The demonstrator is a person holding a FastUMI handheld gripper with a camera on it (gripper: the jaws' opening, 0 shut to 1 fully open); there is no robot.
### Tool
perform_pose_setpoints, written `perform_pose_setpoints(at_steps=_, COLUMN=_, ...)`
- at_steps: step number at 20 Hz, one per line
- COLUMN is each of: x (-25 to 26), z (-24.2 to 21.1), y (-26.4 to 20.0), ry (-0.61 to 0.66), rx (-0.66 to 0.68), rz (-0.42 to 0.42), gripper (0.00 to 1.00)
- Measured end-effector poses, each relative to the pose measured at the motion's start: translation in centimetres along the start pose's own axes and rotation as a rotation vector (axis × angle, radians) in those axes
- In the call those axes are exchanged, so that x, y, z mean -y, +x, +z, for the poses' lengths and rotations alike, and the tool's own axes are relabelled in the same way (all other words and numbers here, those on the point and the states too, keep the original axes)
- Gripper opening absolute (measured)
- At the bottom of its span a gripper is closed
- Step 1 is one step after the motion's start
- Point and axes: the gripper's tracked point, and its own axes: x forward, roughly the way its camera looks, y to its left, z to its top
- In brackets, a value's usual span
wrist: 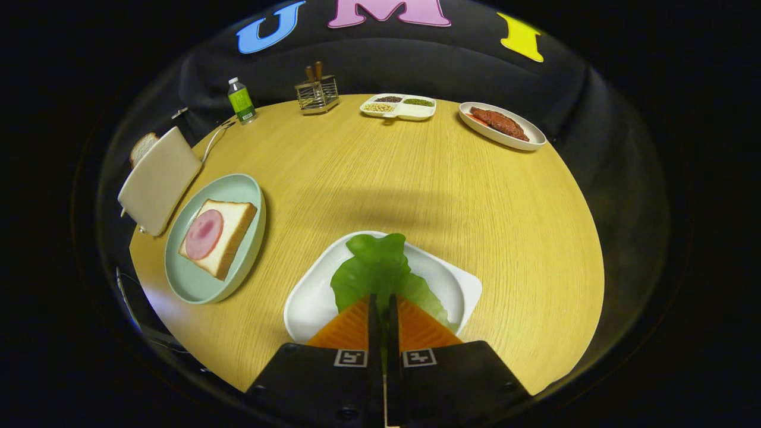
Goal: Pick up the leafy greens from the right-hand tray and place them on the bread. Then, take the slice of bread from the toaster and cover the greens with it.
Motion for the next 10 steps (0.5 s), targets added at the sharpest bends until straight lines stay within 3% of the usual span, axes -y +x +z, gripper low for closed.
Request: perform_pose_setpoints(at_steps=10, x=-1.3, z=4.0, y=-4.3, ry=0.021, rx=0.088, rz=-0.012, gripper=0.07)
